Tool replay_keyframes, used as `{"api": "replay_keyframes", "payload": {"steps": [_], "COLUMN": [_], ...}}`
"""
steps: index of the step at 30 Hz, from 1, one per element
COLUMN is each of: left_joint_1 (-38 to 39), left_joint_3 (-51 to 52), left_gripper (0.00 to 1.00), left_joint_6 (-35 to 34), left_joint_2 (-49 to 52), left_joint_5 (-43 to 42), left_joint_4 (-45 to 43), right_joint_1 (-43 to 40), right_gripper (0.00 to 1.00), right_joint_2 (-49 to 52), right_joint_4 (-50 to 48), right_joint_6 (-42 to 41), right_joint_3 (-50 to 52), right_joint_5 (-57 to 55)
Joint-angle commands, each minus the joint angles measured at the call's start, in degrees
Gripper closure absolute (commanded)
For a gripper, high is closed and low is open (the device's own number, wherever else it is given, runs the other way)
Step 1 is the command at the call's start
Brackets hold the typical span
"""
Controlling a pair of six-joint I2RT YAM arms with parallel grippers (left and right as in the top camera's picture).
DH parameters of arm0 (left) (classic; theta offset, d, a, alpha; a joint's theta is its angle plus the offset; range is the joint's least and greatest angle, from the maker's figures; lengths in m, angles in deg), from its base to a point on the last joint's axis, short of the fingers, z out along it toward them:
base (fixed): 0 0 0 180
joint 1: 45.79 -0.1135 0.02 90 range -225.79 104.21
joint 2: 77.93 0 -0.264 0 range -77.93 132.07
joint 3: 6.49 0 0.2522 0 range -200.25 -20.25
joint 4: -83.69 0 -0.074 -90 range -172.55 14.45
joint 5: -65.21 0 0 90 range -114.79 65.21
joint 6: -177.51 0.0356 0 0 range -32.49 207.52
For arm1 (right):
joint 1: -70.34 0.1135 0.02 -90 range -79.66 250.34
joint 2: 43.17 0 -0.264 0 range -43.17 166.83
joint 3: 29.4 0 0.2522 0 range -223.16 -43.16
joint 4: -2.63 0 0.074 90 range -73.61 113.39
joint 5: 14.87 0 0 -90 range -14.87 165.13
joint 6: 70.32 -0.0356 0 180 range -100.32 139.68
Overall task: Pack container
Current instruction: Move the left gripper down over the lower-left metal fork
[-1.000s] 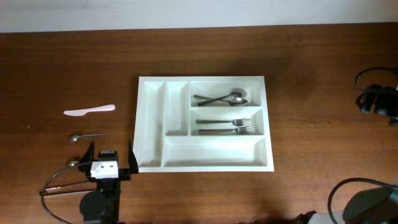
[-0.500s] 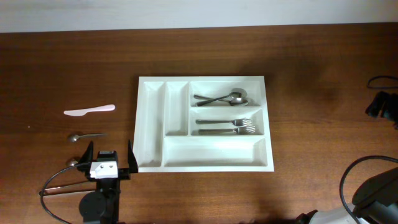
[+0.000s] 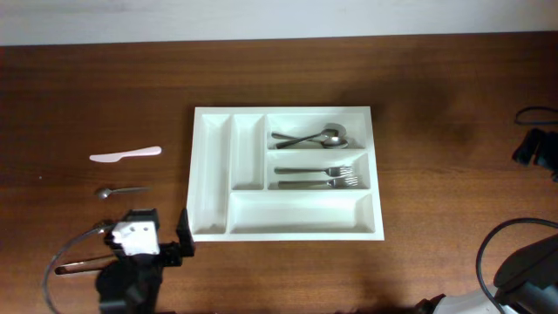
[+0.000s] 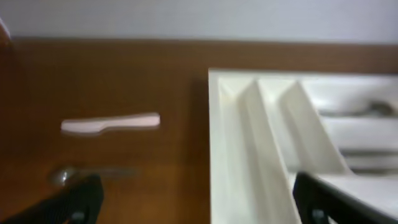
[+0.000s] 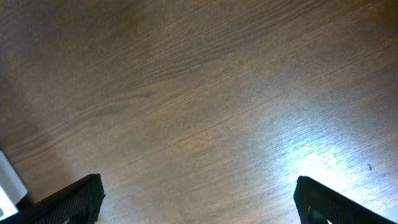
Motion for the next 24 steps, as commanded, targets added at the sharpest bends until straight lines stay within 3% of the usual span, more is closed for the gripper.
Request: {"api": "replay_keyframes", "payload": {"steps": [1, 5, 8, 10, 13, 15, 21, 23, 24], "left_joint_1": [-0.2, -0.2, -0.2, -0.2, -0.2, -0.2, -0.2, -0.2, -0.6], "left_joint_3": [-15.8, -26.1, -29.5, -31.0, -35.3, -38.3, -40.0, -39.9, -39.9], "left_gripper": [0.01, 0.01, 0.01, 0.01, 0.01, 0.01, 0.01, 0.01, 0.01], "left_joint_6": [-7.0, -6.9, -2.6, -4.9, -27.2, -35.3, -34.9, -34.2, -38.0], "left_joint_2": [10.2, 17.2, 19.3, 20.3, 22.7, 24.4, 25.9, 26.3, 26.8], "left_joint_5": [-3.9, -13.9, -11.8, -3.1, 18.6, 26.4, 27.0, 32.3, 35.9], "left_joint_4": [8.2, 10.3, 10.5, 11.8, 21.8, 28.3, 31.0, 32.3, 34.6], "right_joint_1": [-0.1, -0.1, -0.1, -0.1, -0.1, -0.1, -0.1, -0.1, -0.1], "right_gripper": [0.01, 0.01, 0.01, 0.01, 0.01, 0.01, 0.01, 0.01, 0.01], "right_joint_2": [0.6, 0.6, 0.6, 0.6, 0.6, 0.6, 0.6, 0.6, 0.6], "right_joint_4": [0.0, 0.0, 0.0, 0.0, 0.0, 0.0, 0.0, 0.0, 0.0], "right_joint_6": [-0.7, -0.7, -0.7, -0.7, -0.7, -0.7, -0.7, -0.7, -0.7], "right_joint_3": [0.1, 0.1, 0.1, 0.1, 0.1, 0.1, 0.1, 0.1, 0.1], "right_joint_5": [-0.5, -0.5, -0.5, -0.5, -0.5, -0.5, -0.5, -0.5, -0.5]}}
